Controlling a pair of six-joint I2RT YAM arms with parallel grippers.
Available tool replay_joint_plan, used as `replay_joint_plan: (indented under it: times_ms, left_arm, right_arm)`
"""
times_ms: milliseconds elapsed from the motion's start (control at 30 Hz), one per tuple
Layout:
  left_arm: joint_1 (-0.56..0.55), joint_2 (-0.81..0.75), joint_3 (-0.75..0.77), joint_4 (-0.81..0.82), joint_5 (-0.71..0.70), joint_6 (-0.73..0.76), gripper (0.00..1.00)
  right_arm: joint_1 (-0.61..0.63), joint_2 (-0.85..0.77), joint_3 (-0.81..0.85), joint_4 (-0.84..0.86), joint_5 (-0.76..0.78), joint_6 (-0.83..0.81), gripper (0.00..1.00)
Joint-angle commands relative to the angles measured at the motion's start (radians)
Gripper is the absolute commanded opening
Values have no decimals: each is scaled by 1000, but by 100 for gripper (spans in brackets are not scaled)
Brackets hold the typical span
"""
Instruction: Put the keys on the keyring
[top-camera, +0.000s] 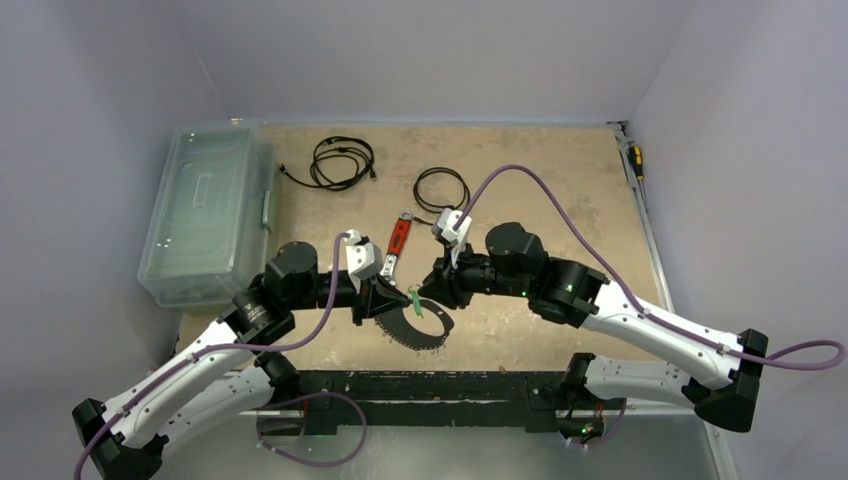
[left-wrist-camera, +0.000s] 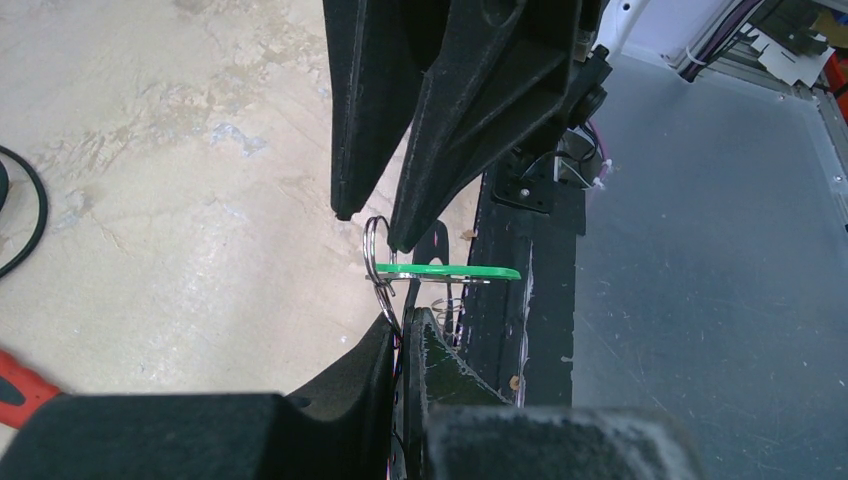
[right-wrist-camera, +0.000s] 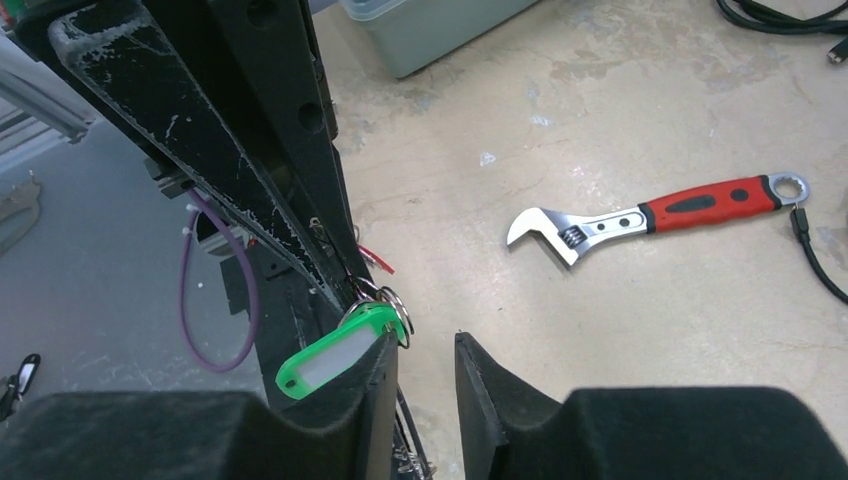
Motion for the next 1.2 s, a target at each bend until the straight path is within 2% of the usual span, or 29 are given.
replay_joint_plan:
  times_ms: [0, 100, 267, 600, 733, 800, 867, 967, 1167]
  left_arm:
    - [2, -14, 15, 74, -3, -4, 0]
    - [1, -14, 15, 73, -5, -4, 0]
    - [2, -12, 15, 73, -7, -5, 0]
    - [0, -6, 19, 62, -33, -2, 0]
    - [2, -13, 24, 50, -55, 6, 0]
    - [2, -18, 24, 48, -57, 6, 0]
    - [1, -20, 24, 50, -52, 6, 0]
    - [0, -23, 25, 50, -44, 5, 0]
    - [2, -33, 12, 87, -59, -30, 0]
  right_arm:
    - [-2, -13, 6, -74, 22, -29, 36]
    - [-2, -25, -4, -79, 36, -28, 44]
    - [-2, -63, -19, -92, 69, -27, 50]
    - [-2, -129, -38, -42, 99, -8, 53]
    - [-2, -195, -122, 56, 257, 71, 55]
    - [-2, -214, -153, 50, 370, 149, 58]
    - [-2, -225, -166, -3, 553, 278, 61]
    - [-2, -219, -163, -197, 742, 566, 66]
    - [-2, -199, -176, -430, 697, 837, 68]
